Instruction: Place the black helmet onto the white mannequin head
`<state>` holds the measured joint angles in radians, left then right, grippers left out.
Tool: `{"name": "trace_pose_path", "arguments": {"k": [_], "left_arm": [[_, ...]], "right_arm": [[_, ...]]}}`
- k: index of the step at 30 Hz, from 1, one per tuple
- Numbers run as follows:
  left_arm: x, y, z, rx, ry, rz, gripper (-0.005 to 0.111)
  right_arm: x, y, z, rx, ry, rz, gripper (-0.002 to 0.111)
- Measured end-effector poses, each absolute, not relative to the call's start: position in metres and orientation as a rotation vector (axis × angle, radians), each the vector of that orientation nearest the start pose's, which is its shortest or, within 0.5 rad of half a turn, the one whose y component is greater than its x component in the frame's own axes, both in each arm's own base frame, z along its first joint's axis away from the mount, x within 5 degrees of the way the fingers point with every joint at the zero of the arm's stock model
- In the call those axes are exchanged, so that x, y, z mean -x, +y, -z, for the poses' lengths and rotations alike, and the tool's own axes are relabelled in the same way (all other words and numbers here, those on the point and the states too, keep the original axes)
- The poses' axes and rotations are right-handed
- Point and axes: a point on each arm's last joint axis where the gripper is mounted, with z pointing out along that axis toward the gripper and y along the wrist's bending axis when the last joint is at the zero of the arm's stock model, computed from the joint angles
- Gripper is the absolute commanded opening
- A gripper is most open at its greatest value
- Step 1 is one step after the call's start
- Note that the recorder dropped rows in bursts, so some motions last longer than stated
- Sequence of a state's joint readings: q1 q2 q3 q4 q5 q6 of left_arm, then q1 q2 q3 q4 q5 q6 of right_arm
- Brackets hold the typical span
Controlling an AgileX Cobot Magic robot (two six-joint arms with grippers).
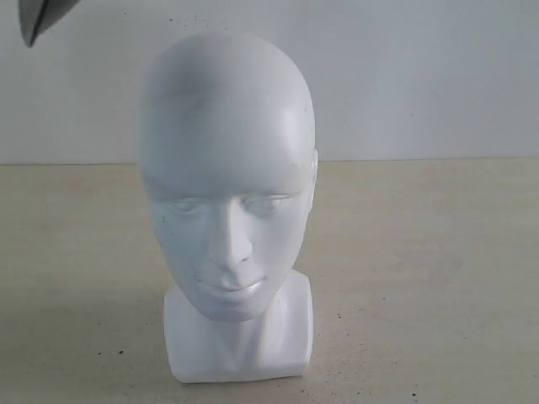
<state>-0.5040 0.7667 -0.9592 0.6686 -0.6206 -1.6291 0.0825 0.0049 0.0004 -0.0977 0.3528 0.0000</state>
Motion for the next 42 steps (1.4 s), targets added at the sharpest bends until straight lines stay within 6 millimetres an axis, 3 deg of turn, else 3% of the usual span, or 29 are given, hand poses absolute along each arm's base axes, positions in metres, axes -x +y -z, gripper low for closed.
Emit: {"name": "trace_pose_path", "arguments": {"k": [8, 16, 19, 28, 42], "left_arm": [[-0.118, -0.109, -0.506, -0.215, 0.820, 1.771, 0.004], [-0.138, -0.126, -0.526, -0.322, 0.684, 1.942, 0.004], [-0.152, -0.135, -0.521, -0.327, 0.668, 2.025, 0.004], [-0.197, -0.159, -0.491, -0.212, 0.837, 2.089, 0.004], [-0.211, -0.166, -0.459, -0.107, 0.961, 2.140, 0.004]], "right_arm": [[-0.054, 0.001, -0.181, 0.137, 1.835, 0.037, 0.000], [-0.054, 0.001, -0.181, 0.137, 1.835, 0.037, 0.000], [-0.054, 0.001, -0.181, 0.137, 1.835, 0.037, 0.000], [-0.054, 0.001, -0.181, 0.138, 1.835, 0.039, 0.000], [-0.054, 0.001, -0.181, 0.138, 1.835, 0.039, 0.000]]}}
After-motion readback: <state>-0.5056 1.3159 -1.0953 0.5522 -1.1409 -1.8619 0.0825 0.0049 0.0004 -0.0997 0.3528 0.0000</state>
